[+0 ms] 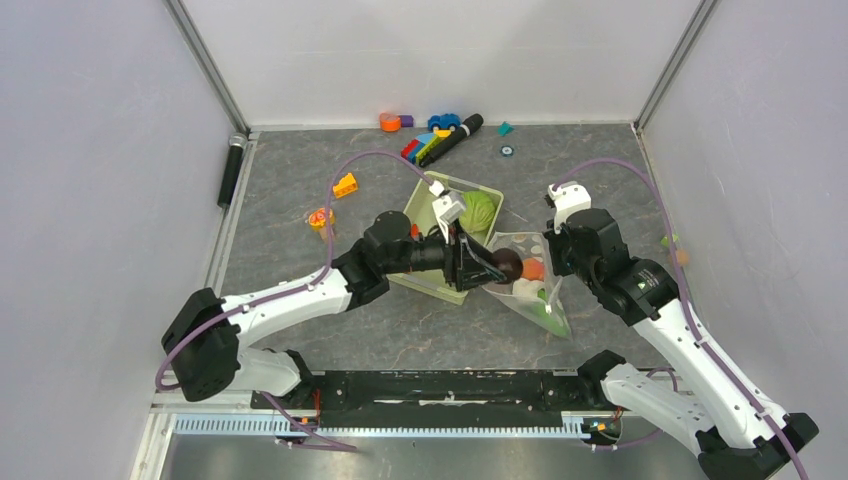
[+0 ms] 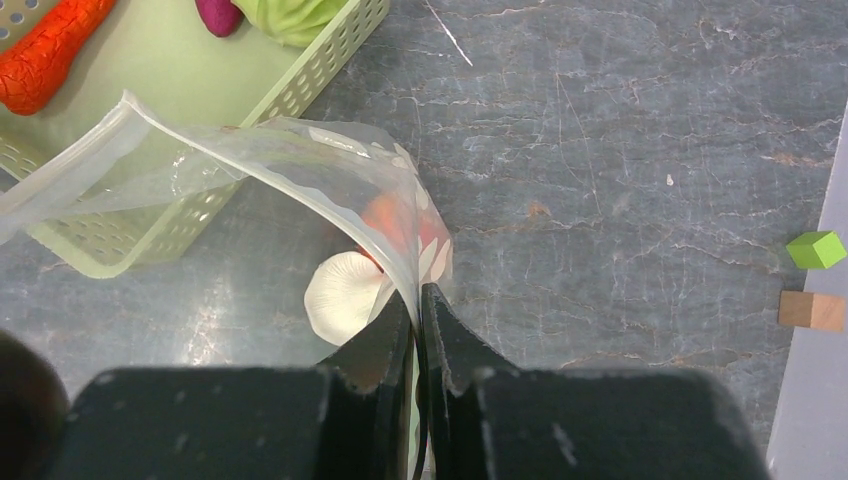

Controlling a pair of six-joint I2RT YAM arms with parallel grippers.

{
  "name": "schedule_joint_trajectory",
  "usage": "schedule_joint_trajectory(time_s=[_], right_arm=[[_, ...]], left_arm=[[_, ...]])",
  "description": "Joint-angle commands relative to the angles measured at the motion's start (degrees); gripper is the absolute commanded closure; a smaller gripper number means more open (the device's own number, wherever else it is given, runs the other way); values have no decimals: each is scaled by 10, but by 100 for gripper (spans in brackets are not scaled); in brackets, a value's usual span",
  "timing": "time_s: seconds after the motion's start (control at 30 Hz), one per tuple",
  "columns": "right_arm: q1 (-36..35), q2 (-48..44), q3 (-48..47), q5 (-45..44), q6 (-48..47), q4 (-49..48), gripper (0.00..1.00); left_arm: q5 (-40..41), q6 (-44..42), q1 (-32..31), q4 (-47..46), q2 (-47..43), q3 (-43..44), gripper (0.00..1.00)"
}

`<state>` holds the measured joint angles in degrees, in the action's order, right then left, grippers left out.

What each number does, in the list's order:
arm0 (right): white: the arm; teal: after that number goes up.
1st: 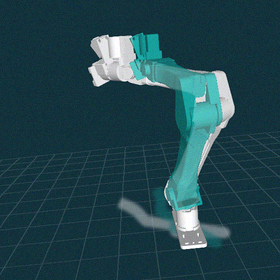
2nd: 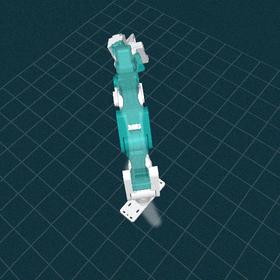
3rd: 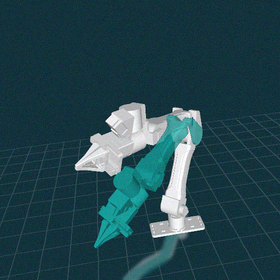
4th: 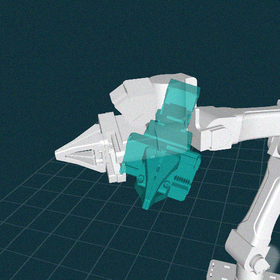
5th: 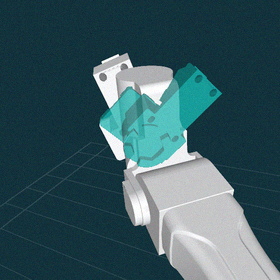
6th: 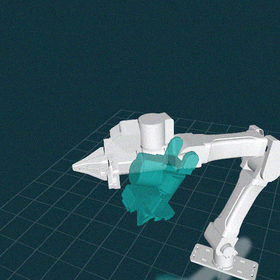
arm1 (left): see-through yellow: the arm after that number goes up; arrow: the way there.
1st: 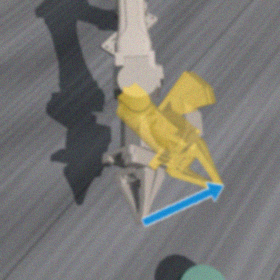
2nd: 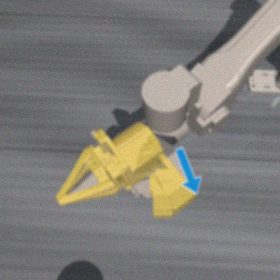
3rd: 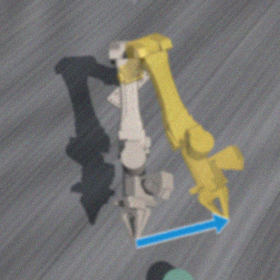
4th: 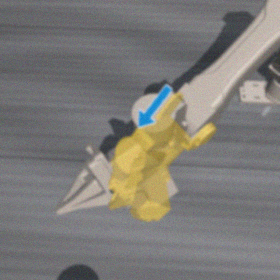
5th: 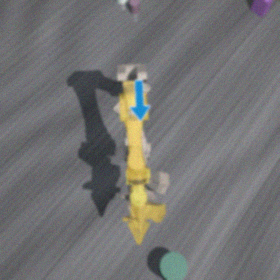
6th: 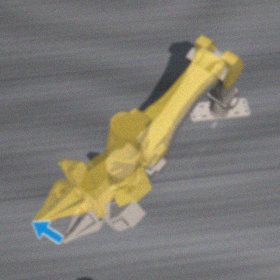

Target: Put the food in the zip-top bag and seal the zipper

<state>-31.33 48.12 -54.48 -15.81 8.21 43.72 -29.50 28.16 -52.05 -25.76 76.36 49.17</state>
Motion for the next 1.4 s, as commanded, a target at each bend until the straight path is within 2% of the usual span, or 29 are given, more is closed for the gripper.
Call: schedule_joint_trajectory(time_s=[0.0,0.1,0.3,0.43,0.67,0.77,0.87,1.0,1.2,1.37], right_arm=[[3,-1,-1,11,-8,-16,89],[2,-1,-1,10,-8,-17,89],[2,-4,1,12,-7,-17,89],[2,-9,3,11,-6,-18,89],[2,-15,4,7,-6,-17,89],[2,-16,5,4,-6,-17,88],[2,-17,6,6,-7,-17,88],[2,-17,7,6,-6,-18,88],[2,-16,11,10,-7,-18,88],[2,-18,12,8,-8,-18,88]], left_arm=[[15,-71,-26,21,0,37,33],[17,-69,-28,23,1,39,1],[22,-63,-28,36,0,46,0],[64,-61,-28,90,-1,66,0],[234,-55,-20,215,2,107,0],[299,-52,-2,299,20,133,0],[337,-92,9,368,47,154,0],[375,-148,9,399,77,145,0],[557,-166,9,462,115,146,0],[588,-152,9,491,166,161,0]])
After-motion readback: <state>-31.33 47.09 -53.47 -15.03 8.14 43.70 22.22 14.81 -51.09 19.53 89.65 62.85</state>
